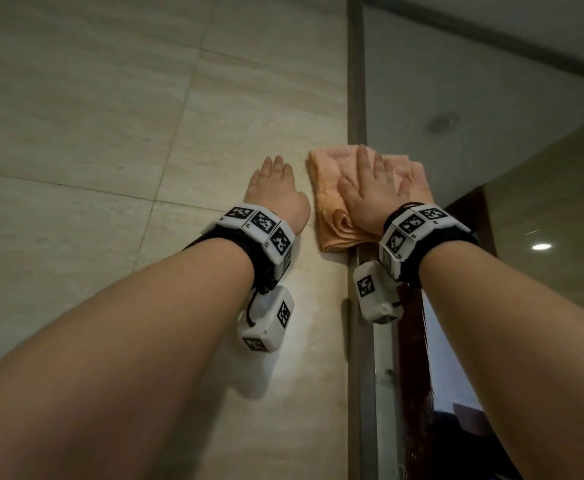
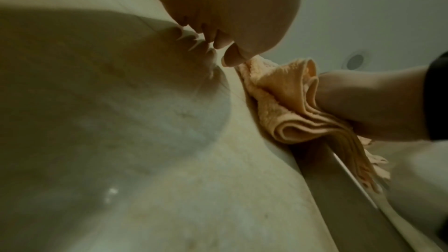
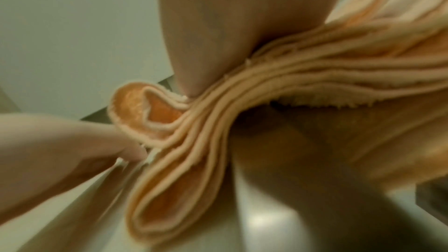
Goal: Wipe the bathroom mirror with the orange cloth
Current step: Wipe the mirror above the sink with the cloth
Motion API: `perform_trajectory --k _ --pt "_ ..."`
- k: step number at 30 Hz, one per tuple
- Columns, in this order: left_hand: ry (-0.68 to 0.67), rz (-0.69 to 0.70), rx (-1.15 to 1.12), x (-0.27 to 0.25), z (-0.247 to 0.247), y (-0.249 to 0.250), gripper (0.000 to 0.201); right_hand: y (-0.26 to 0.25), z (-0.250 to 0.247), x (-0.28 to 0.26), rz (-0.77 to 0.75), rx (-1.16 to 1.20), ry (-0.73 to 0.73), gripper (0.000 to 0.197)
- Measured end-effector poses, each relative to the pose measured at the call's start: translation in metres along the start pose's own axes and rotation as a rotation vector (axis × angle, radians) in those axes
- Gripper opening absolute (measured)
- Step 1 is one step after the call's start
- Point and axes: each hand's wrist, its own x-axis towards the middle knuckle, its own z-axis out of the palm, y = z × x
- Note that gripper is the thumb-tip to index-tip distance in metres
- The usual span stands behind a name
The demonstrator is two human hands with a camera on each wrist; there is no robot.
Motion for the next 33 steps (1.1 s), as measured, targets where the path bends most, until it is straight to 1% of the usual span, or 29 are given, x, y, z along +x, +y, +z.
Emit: perform_trajectory --k 4,9,13,16,19,22,27,31,33 --pt "0.032 0.023 0.0 0.008 0.007 0.011 0.061 0.008 -0.013 0.023 -0.038 0.009 0.018 0.064" --pt "0.099 0.021 0.013 0.01 0.016 0.014 0.06 0.005 -0.021 0.046 -0.038 0.065 0.052 0.064" --pt "0.112 0.019 0.012 0.008 0.014 0.014 0.06 0.003 -0.027 0.049 -0.01 0.123 0.092 0.067" --pt "0.1 0.007 0.017 0.001 0.015 0.014 0.059 -0.004 -0.025 0.038 0.071 0.108 0.193 0.073" --pt "0.086 0.013 0.035 -0.007 0.016 0.015 0.059 -0.009 -0.019 0.023 0.095 0.165 0.259 0.064" --pt "0.065 0.006 0.039 -0.014 0.015 0.015 0.059 -0.007 -0.018 -0.001 0.073 0.28 0.238 0.058" --pt "0.023 0.022 0.047 -0.032 0.016 0.011 0.059 0.011 0.0 -0.052 0.031 0.338 0.214 0.052" --pt "-0.02 0.057 0.039 -0.056 0.02 0.014 0.058 0.017 0.022 -0.09 0.053 0.348 0.198 0.052" --pt "-0.054 0.076 0.054 -0.069 0.021 0.016 0.059 0.019 0.031 -0.104 0.102 0.309 0.17 0.054"
